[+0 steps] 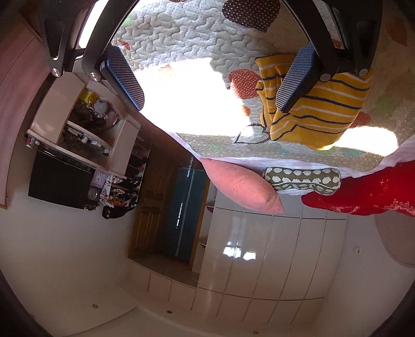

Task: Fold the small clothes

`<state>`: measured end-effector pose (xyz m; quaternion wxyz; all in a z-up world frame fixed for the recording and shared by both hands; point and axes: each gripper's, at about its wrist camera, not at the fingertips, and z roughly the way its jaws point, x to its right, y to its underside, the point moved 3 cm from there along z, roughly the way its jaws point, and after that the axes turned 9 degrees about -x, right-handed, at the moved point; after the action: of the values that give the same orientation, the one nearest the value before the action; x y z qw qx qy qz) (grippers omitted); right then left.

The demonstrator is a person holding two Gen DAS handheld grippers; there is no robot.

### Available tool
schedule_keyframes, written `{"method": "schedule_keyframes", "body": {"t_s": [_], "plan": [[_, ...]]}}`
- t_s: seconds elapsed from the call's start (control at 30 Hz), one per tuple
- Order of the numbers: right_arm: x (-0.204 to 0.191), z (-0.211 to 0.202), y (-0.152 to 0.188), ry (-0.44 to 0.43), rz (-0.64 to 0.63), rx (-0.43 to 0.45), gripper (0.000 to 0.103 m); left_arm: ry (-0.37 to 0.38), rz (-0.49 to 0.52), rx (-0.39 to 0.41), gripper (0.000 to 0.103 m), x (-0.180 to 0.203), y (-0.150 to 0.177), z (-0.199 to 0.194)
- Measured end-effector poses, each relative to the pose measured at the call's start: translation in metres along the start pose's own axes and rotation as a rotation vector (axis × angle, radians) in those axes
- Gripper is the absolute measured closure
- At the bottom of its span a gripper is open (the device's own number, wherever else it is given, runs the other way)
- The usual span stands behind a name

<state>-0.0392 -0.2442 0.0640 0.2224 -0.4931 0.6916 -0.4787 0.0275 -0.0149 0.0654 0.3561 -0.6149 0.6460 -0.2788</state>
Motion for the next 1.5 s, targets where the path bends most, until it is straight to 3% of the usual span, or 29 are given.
{"method": "schedule_keyframes", "body": {"t_s": [0.13,0.37,0.6,0.87,1.5], "plan": [[-0.003,-0.006,0.002,0.008,0.014,0.058,0.001,0.034,-0.034,-0.049,0.0,-0.005,0.007,0.007],[-0.013,0.016,0.013,0.01,-0.014,-0.079,0.001,0.06,-0.032,-0.141,0.0,-0.003,0.025,0.027],[-0.017,0.013,0.02,-0.001,-0.017,-0.082,0.001,0.074,-0.026,-0.174,0.0,0.0,0.035,0.035],[-0.029,0.029,0.034,-0.02,-0.073,-0.188,0.001,0.09,0.023,-0.212,0.0,0.012,0.045,0.045],[-0.039,0.039,0.063,0.005,-0.134,-0.281,0.001,0.181,0.088,-0.317,0.0,0.033,0.069,0.062]]}}
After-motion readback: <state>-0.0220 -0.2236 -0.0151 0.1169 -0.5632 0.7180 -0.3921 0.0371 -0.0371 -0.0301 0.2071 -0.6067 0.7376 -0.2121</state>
